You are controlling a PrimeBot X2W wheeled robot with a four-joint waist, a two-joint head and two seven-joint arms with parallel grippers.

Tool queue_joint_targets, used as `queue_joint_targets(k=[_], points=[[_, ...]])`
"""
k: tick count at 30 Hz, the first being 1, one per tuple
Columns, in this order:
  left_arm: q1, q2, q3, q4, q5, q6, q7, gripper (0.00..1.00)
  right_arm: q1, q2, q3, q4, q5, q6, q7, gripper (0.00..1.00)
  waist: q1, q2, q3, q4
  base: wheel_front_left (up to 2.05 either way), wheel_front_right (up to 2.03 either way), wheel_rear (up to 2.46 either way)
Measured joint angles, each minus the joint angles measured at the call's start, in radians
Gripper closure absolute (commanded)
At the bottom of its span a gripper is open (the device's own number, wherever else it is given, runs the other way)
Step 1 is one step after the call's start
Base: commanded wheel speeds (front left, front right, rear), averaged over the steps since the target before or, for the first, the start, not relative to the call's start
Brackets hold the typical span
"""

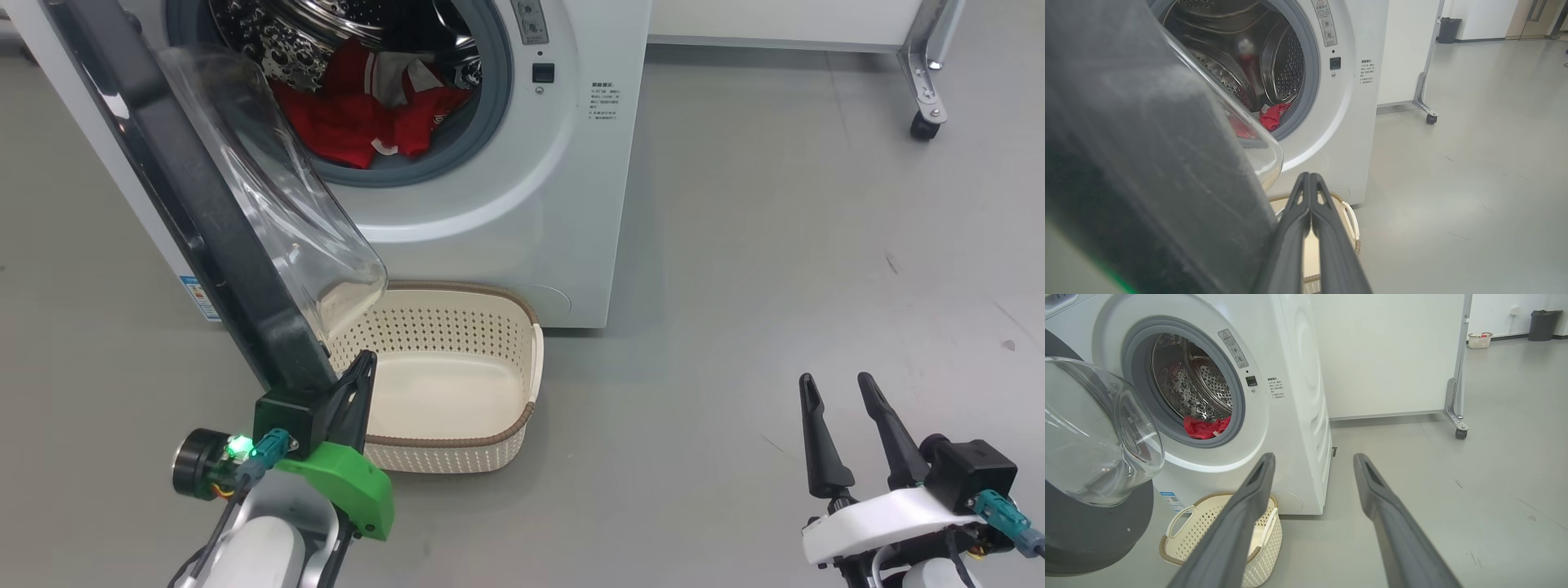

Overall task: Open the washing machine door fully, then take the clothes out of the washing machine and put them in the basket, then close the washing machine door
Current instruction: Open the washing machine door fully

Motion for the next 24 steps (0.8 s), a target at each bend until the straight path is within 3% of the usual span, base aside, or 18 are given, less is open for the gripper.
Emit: queue_joint_targets(k=[24], points=[[-0.011, -0.016, 0.010, 0.078, -0.030, -0.002, -0.054, 1.00, 0.012, 0.011, -0.009, 0.012, -0.010, 0.008, 0.000, 0.00, 0.0000, 0.0000, -0.029, 0.131, 0.00, 0.00, 0.00]])
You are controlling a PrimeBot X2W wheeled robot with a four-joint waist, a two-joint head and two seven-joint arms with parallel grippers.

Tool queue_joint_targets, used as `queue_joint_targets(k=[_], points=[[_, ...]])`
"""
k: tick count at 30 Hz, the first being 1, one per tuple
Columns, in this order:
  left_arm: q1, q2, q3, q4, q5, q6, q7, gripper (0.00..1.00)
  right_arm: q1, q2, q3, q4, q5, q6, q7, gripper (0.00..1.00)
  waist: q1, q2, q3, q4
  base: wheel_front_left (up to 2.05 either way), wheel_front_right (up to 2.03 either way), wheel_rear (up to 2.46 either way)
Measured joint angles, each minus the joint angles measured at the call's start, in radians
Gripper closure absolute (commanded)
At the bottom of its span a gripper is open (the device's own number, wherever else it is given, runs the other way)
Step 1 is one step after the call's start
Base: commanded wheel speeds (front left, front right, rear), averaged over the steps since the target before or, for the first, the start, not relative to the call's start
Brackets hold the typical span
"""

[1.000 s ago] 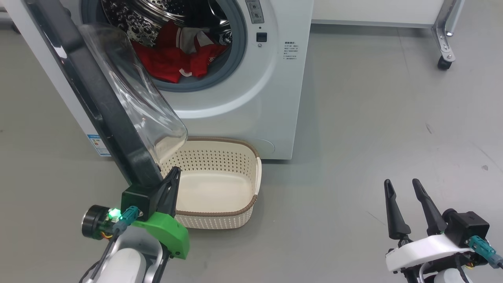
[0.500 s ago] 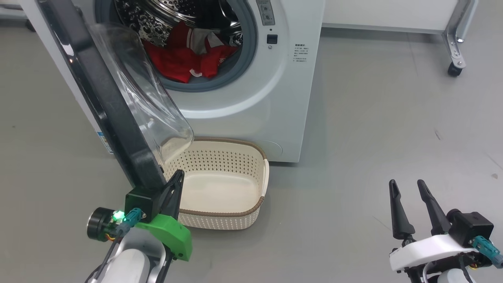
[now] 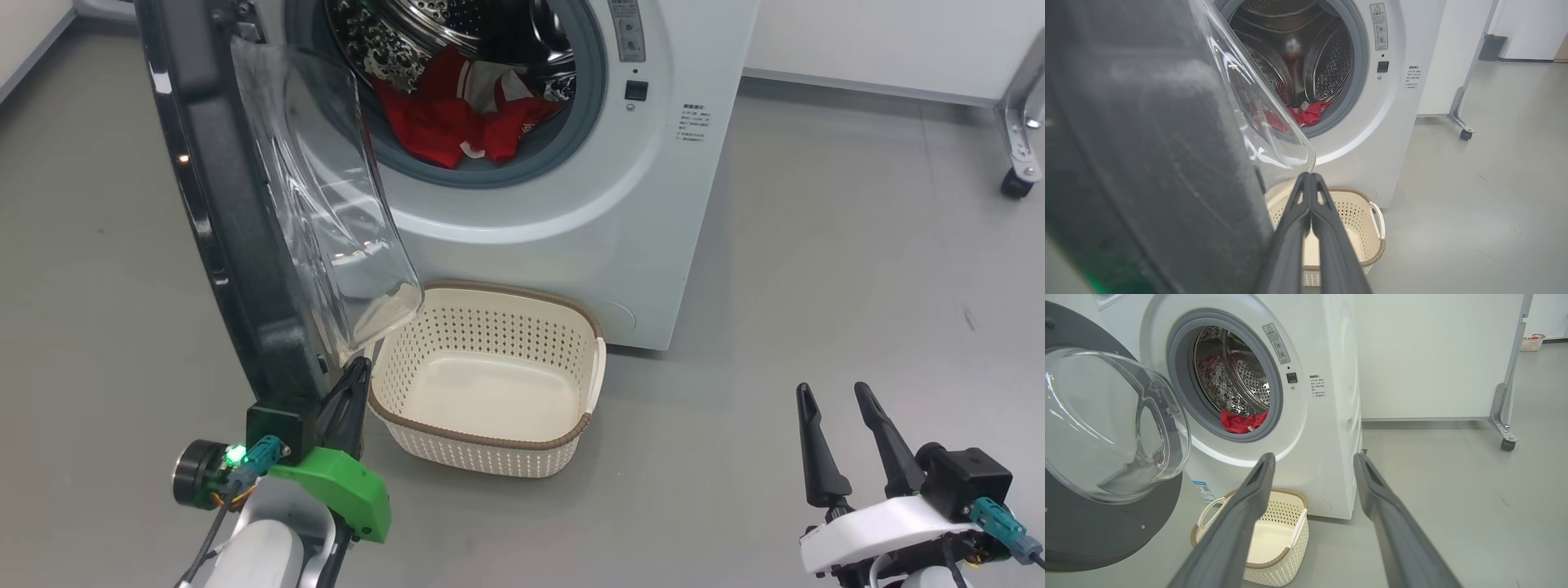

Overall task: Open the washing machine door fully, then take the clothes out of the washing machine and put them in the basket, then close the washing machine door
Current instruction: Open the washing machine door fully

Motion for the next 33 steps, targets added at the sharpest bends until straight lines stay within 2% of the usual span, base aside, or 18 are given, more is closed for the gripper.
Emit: queue_joint_targets(k=[14, 33], points=[[-0.005, 0.002, 0.039, 0.003, -0.018, 0.010, -0.035, 1.00, 0.002, -0.008, 0.012, -0.001, -0.008, 0.000, 0.000, 0.00, 0.0000, 0.0000, 0.033, 0.091, 0.00, 0.00, 0.00], [-0.027, 0.033, 0.203, -0.002, -0.094, 0.064, -0.079, 1.00, -0.022, -0.049, 0.039, -0.018, -0.025, 0.000, 0.000, 0.00, 0.0000, 0.0000, 0.140, 0.169, 0.00, 0.00, 0.00]])
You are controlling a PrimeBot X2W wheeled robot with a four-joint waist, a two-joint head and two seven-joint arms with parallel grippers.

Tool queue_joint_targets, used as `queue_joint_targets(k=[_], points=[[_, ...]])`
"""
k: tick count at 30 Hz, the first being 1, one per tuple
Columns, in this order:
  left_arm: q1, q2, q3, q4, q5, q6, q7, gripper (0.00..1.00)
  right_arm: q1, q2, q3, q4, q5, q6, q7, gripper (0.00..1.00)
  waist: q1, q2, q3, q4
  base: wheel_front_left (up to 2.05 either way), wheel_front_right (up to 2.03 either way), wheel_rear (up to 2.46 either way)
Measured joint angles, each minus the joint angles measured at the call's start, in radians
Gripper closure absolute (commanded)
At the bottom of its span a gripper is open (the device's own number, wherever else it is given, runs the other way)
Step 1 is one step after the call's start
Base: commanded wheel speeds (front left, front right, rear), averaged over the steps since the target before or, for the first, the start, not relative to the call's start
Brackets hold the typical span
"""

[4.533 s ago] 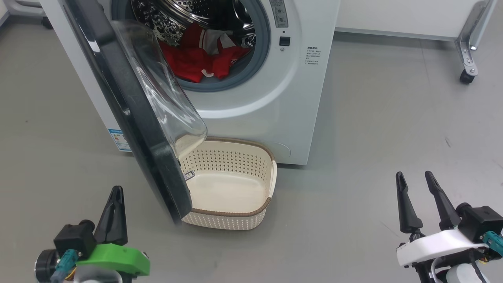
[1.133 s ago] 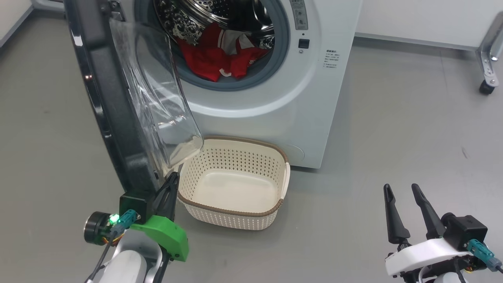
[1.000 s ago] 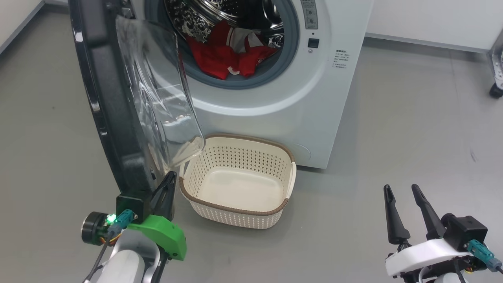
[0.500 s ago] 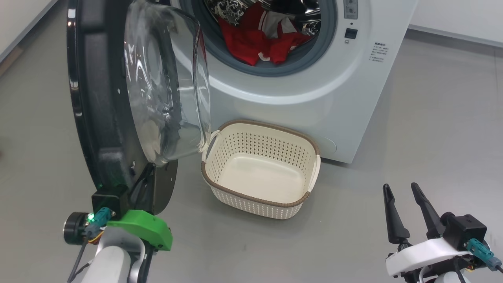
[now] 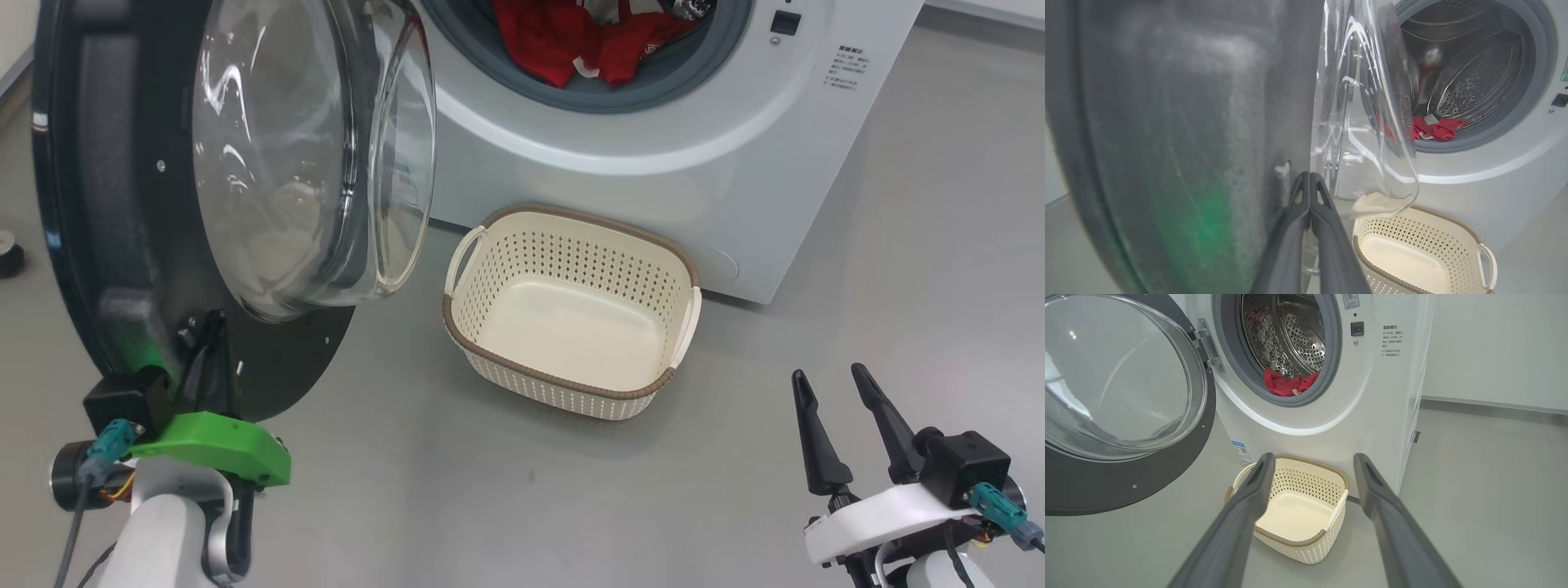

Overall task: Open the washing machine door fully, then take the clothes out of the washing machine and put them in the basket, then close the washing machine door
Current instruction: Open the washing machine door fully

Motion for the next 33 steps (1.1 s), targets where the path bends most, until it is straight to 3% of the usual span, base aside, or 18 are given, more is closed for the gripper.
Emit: queue_joint_targets(k=[23, 33], points=[[-0.047, 0.077, 0.213, -0.004, -0.097, 0.023, -0.042, 1.00, -0.078, -0.095, 0.035, -0.056, -0.009, 0.000, 0.014, 0.00, 0.0000, 0.0000, 0.177, 0.002, 0.00, 0.00, 0.00], [-0.122, 0.101, 0.253, 0.002, -0.134, 0.021, -0.042, 1.00, -0.102, -0.135, 0.023, -0.097, -0.009, 0.000, 0.033, 0.00, 0.0000, 0.0000, 0.255, -0.008, 0.00, 0.00, 0.00]])
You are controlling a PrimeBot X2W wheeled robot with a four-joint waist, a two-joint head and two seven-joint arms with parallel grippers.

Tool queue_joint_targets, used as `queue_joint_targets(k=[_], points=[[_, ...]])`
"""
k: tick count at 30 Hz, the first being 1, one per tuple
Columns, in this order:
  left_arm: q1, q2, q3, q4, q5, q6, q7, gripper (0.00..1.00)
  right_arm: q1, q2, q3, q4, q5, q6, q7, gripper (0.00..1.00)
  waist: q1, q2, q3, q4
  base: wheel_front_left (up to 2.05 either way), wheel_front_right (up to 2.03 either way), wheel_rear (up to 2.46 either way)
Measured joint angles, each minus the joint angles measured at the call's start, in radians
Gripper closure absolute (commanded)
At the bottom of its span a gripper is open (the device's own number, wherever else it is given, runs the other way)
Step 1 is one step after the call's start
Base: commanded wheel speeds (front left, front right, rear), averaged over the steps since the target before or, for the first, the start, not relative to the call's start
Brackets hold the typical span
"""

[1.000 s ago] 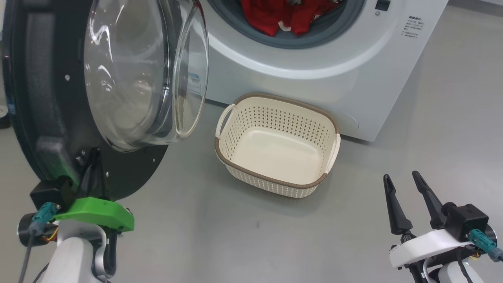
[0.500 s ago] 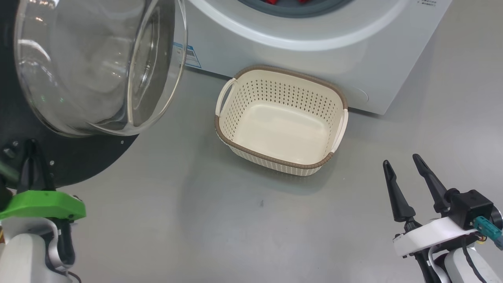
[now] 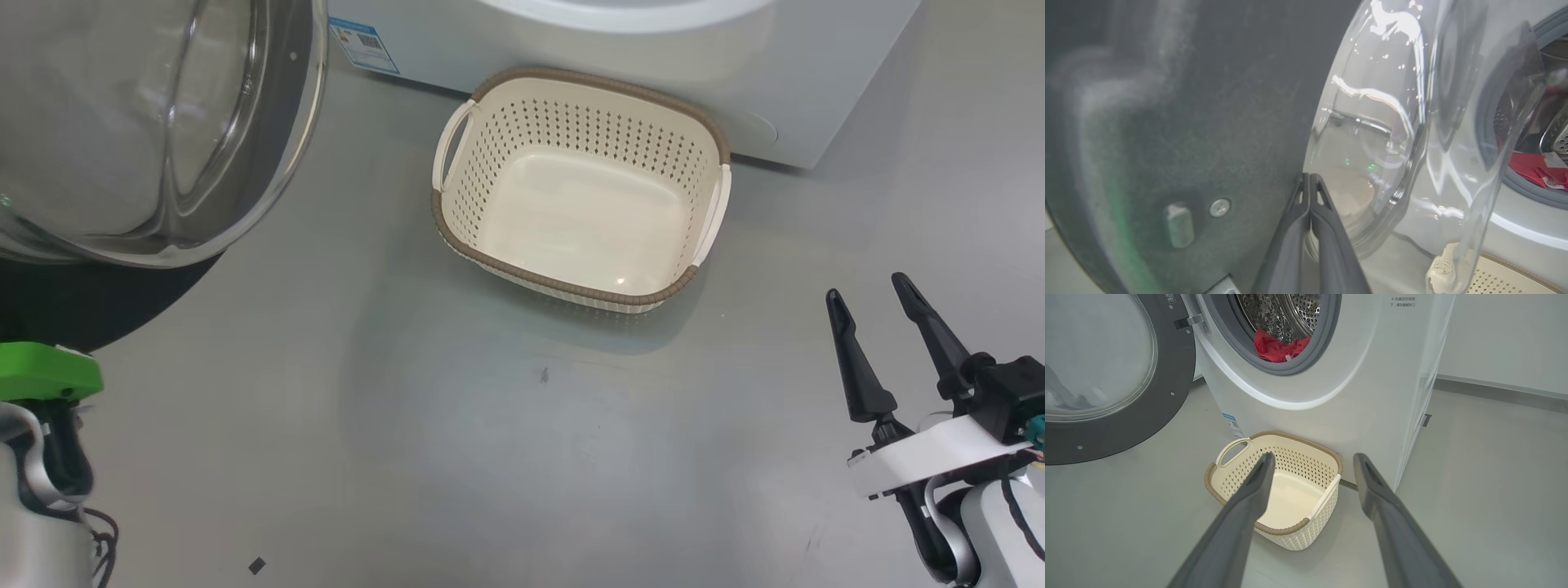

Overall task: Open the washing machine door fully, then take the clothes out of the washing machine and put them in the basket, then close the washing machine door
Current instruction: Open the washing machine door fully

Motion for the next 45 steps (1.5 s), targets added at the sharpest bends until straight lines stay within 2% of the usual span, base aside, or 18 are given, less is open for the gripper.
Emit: queue_joint_targets(k=[10, 20, 31, 45], points=[[-0.075, 0.042, 0.060, 0.071, -0.045, -0.005, -0.001, 1.00, -0.018, -0.038, -0.016, -0.028, 0.000, 0.000, 0.011, 0.00, 0.0000, 0.0000, 0.083, 0.004, 0.00, 0.00, 0.00], [-0.108, 0.056, 0.071, 0.135, -0.050, -0.024, -0.009, 1.00, -0.019, -0.045, -0.014, -0.024, 0.000, 0.000, 0.012, 0.00, 0.0000, 0.0000, 0.097, 0.009, 0.00, 0.00, 0.00], [-0.103, 0.054, 0.042, 0.187, -0.029, -0.059, -0.019, 1.00, -0.021, -0.029, 0.004, 0.016, 0.012, 0.000, 0.000, 0.00, 0.0000, 0.0000, 0.032, 0.008, 0.00, 0.00, 0.00], [0.005, 0.028, -0.053, 0.170, 0.049, -0.112, -0.028, 1.00, -0.021, 0.060, 0.032, 0.107, 0.047, 0.000, -0.021, 0.00, -0.0001, 0.0000, -0.132, -0.018, 0.00, 0.00, 0.00]])
